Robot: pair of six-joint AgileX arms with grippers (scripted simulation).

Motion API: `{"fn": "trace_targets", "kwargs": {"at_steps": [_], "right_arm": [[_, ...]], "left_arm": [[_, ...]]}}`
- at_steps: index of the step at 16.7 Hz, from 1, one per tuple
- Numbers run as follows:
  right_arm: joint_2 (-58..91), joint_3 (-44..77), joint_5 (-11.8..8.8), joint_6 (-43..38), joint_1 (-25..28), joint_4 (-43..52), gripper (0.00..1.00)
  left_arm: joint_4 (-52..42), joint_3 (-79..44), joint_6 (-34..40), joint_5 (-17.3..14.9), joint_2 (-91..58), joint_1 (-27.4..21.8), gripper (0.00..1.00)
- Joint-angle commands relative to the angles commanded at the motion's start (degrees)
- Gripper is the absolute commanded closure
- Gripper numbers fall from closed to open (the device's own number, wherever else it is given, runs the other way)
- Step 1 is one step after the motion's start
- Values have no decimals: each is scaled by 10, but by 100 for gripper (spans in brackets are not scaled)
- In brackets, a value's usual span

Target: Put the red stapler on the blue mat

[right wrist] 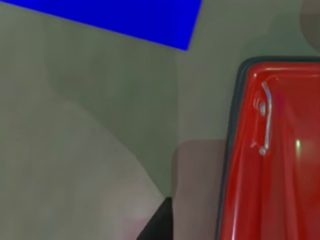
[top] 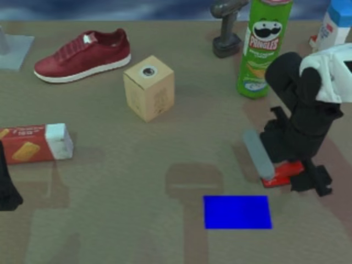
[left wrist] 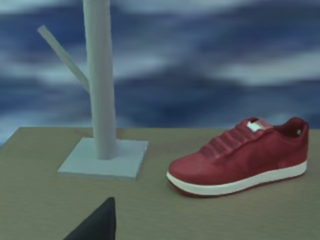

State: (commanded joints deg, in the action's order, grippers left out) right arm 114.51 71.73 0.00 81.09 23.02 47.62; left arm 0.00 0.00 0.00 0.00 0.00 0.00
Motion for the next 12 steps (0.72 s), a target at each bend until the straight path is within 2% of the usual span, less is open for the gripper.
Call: {"fn": "trace_targets", "kwargs": {"at_steps": [6, 12], "right_arm": [[0, 0, 0, 0, 0, 0, 98], [0, 0, 0, 0, 0, 0, 100]], "left_arm": [[0, 0, 0, 0, 0, 0, 0], [0, 0, 0, 0, 0, 0, 0]]}}
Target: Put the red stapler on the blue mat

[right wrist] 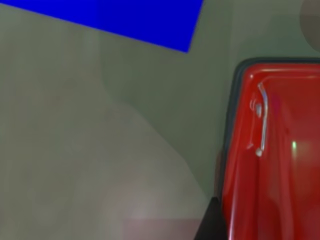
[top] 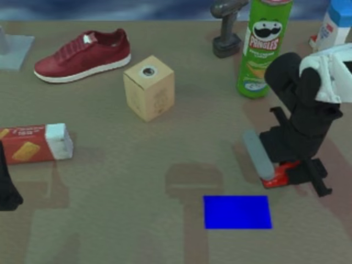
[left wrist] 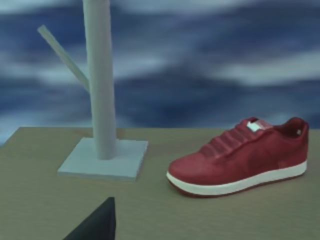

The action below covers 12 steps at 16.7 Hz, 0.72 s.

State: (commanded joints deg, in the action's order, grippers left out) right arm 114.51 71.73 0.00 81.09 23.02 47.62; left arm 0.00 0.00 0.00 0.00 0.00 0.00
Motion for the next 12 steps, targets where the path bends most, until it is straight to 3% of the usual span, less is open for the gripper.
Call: {"fn": "trace_targets", "kwargs": {"at_steps": [6, 12], "right_arm": [[-7, 20, 0, 1, -1, 23, 100], [-50, 117, 0, 4, 3, 173, 100]], "left_arm": [[0, 0, 0, 0, 0, 0, 0], [0, 0, 0, 0, 0, 0, 0]]}}
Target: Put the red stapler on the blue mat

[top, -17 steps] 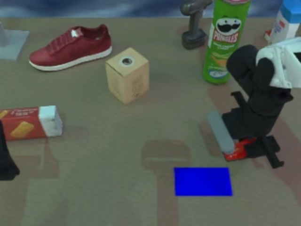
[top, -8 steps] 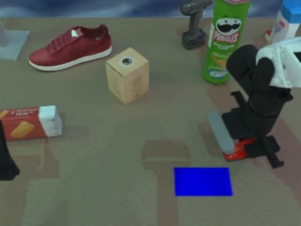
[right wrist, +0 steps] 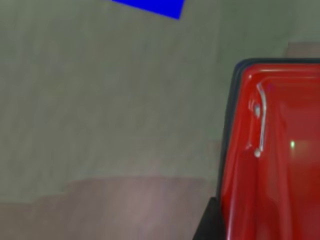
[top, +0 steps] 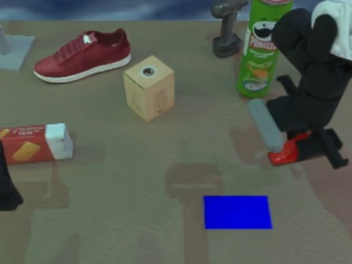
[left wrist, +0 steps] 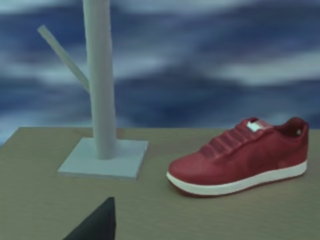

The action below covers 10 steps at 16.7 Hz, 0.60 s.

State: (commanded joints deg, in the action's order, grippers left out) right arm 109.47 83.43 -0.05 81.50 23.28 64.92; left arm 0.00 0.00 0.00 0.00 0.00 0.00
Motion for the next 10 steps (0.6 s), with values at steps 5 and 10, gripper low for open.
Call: {"fn": "trace_targets", "kwargs": {"at_steps": [5, 10], "right_arm": [[-18, 29, 0, -2, 0, 40, 100], [-17, 28, 0, -25, 12, 38, 100]], "left_arm": [[0, 0, 0, 0, 0, 0, 0], [0, 0, 0, 0, 0, 0, 0]]}}
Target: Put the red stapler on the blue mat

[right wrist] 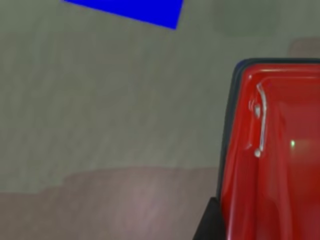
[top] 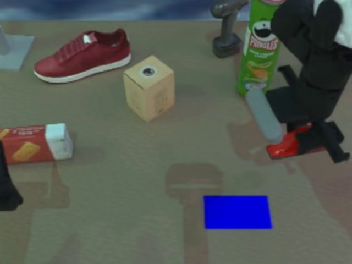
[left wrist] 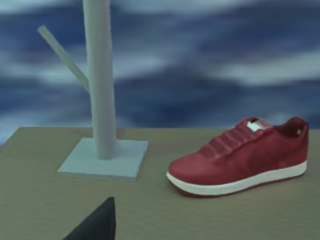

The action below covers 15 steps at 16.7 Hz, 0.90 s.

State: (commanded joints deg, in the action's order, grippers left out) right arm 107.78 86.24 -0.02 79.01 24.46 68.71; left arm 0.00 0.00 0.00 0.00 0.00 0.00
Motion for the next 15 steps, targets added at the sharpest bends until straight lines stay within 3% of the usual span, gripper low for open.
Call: {"fn": "trace_targets", "kwargs": {"at_steps": [10, 15], "right_arm": [[-2, 0, 2, -287, 160, 2, 100], [-1, 1, 3, -314, 179, 3, 100]], "left_arm": [[0, 0, 0, 0, 0, 0, 0], [0, 0, 0, 0, 0, 0, 0]]}}
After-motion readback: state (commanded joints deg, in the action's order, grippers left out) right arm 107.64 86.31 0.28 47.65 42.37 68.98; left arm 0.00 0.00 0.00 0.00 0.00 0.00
